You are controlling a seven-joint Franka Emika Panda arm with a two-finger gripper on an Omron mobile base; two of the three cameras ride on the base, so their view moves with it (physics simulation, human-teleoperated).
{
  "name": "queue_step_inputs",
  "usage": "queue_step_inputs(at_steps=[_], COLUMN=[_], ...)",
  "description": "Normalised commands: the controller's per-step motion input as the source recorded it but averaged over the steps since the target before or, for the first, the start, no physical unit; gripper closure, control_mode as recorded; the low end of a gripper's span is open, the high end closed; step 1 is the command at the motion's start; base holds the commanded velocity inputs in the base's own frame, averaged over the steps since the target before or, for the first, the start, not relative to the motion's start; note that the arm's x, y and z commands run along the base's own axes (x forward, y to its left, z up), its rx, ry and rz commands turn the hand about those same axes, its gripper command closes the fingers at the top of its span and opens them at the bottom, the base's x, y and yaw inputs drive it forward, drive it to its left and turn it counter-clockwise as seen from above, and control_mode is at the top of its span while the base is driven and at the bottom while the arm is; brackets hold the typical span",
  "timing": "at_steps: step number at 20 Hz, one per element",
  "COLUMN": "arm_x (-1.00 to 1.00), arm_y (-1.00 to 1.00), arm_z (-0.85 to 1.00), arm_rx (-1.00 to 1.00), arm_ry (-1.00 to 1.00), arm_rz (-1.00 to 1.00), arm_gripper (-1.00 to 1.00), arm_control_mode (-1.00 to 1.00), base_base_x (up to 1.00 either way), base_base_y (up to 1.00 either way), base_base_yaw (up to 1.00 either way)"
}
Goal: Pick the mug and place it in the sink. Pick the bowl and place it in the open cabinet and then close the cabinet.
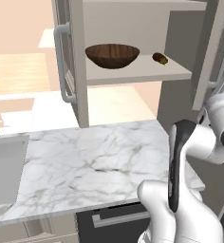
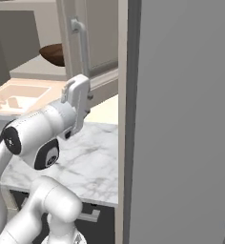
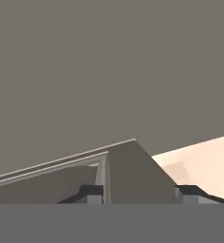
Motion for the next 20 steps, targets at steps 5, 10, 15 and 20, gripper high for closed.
queue_step_inputs(at_steps=[5,10,15,20], arm_x=[0.46,0.49,0.55,0.7], arm_y=[0.23,0.23,0.21,0.3], arm_z=[0.0,-0.14,-0.24,-0.19], arm_rx=[0.0,0.0,0.0,0.0], arm_ry=[0.08,0.11,0.16,0.16], arm_rz=[0.0,0.0,0.0,0.0], arm_gripper=[-1.0,-1.0,-1.0,-1.0], arm_control_mode=[-1.0,-1.0,-1.0,-1.0], base_base_x=[0.0,0.0,0.0,0.0], base_base_y=[0.0,0.0,0.0,0.0], base_base_yaw=[0.0,0.0,0.0,0.0])
